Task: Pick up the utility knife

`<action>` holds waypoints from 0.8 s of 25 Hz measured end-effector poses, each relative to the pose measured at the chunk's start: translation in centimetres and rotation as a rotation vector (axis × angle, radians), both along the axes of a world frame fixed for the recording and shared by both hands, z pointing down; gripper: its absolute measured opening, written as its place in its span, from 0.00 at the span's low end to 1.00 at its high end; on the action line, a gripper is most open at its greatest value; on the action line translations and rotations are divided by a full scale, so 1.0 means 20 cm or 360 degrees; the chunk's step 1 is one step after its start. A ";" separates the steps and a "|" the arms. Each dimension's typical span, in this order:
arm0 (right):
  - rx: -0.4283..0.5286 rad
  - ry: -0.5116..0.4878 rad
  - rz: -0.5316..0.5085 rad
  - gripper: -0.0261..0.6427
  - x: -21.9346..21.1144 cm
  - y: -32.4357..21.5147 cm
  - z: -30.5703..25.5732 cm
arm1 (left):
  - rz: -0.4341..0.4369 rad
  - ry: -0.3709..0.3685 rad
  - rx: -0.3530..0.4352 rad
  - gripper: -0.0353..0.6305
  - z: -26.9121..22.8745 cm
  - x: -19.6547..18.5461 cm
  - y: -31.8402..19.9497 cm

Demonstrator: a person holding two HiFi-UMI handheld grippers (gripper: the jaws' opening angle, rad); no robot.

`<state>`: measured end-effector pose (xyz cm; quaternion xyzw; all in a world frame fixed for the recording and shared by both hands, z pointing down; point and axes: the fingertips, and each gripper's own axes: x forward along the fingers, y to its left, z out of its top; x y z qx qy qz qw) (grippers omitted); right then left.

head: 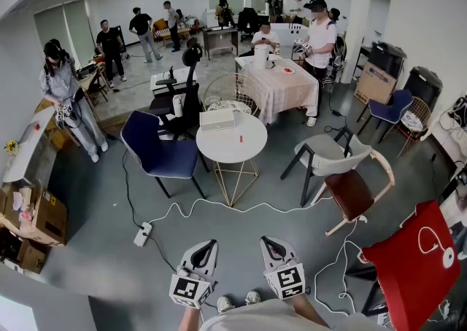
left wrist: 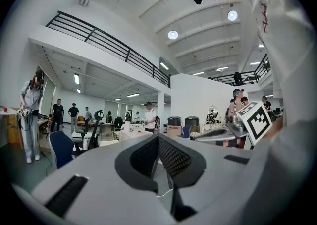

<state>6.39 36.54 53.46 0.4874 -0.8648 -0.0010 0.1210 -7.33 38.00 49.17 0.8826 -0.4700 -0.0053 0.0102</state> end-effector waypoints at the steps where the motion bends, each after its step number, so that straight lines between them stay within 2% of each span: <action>1: 0.0005 -0.0004 0.0002 0.06 0.01 0.00 0.00 | 0.0000 0.0004 -0.0002 0.07 0.00 0.01 0.00; 10: 0.0034 -0.0023 -0.0007 0.06 0.06 -0.05 -0.03 | 0.0007 -0.0005 0.0013 0.07 -0.02 0.09 -0.04; 20: 0.0028 -0.0074 -0.0036 0.06 0.18 -0.10 -0.01 | -0.0005 -0.0024 -0.0027 0.07 0.01 0.21 -0.09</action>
